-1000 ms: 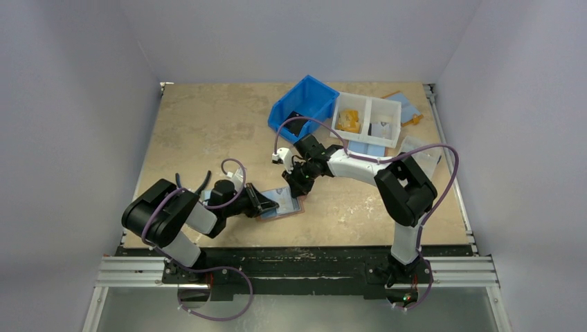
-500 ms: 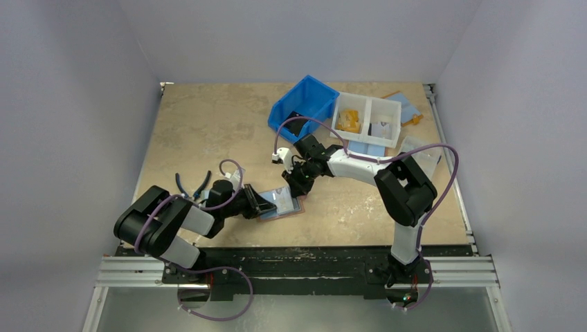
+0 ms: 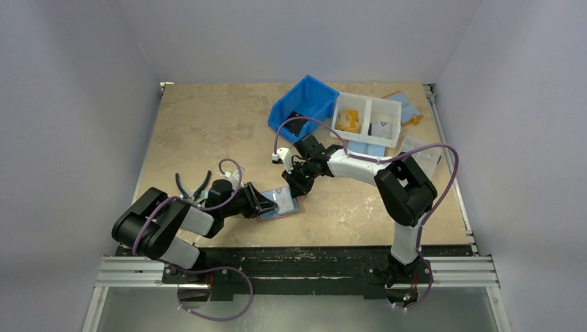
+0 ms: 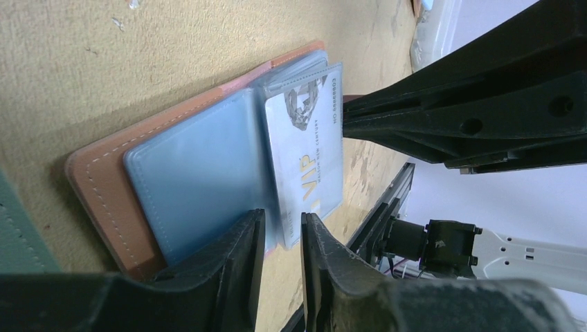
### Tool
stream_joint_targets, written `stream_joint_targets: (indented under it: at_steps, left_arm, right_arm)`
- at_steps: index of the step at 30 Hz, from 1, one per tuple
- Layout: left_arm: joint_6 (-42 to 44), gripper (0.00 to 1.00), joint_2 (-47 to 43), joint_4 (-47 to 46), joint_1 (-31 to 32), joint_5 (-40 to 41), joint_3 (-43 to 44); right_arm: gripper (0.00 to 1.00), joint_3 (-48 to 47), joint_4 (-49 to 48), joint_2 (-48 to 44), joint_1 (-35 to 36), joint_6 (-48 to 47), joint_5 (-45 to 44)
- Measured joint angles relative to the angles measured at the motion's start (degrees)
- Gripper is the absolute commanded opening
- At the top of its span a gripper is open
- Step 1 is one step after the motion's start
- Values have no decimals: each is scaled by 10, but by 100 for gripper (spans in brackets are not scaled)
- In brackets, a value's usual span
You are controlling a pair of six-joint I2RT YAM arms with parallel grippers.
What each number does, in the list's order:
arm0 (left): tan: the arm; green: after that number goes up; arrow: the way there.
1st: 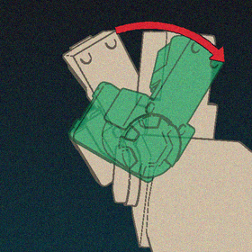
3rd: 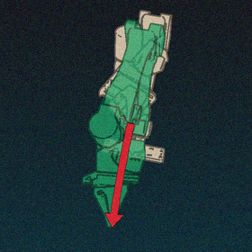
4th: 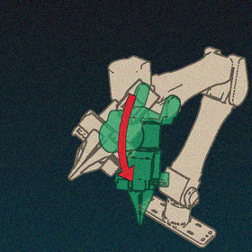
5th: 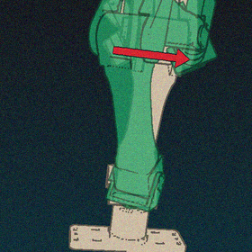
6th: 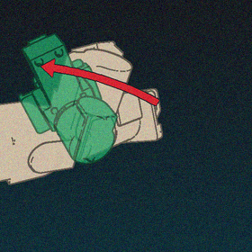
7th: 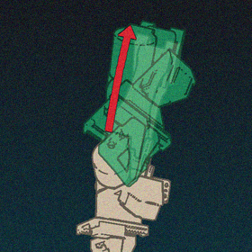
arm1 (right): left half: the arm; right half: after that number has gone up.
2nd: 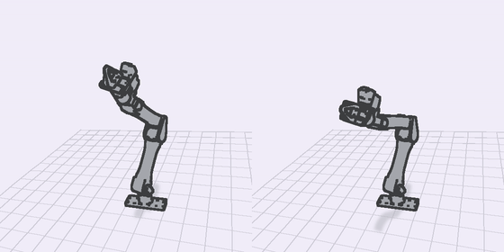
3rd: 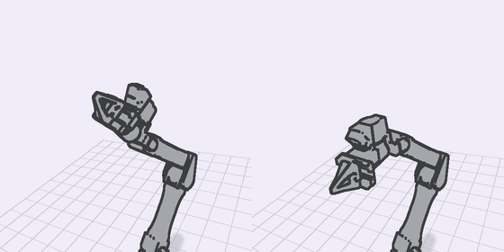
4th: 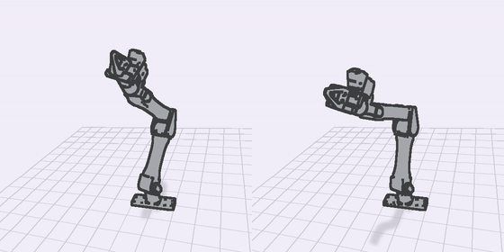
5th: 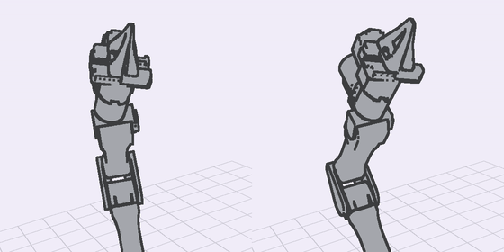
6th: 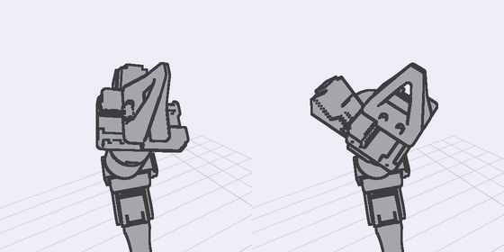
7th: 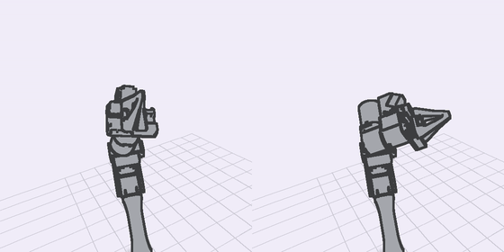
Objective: Take the credit cards out of the card holder
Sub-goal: Remove the credit card from the card holder.
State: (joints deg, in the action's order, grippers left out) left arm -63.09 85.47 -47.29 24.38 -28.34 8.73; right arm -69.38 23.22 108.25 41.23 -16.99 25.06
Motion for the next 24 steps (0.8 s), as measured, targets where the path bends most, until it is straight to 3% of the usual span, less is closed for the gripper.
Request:
stream_joint_targets:
  at_steps: [5, 9, 13, 24]
  left_arm:
    - [-9, 29, 16, -5, 0, 0, 8]
    - [-27, 23, 43, -33, 1, 1, 12]
    - [-43, 0, 64, -47, 7, 8, 18]
    - [-40, 0, 43, -33, 6, 13, 15]
  right_arm:
    - [12, 0, 0, 0, 0, 0, 1]
    - [12, 0, 0, 0, 0, 0, 1]
    - [12, 0, 0, 0, 0, 0, 2]
    - [12, 0, 0, 1, -1, -2, -1]
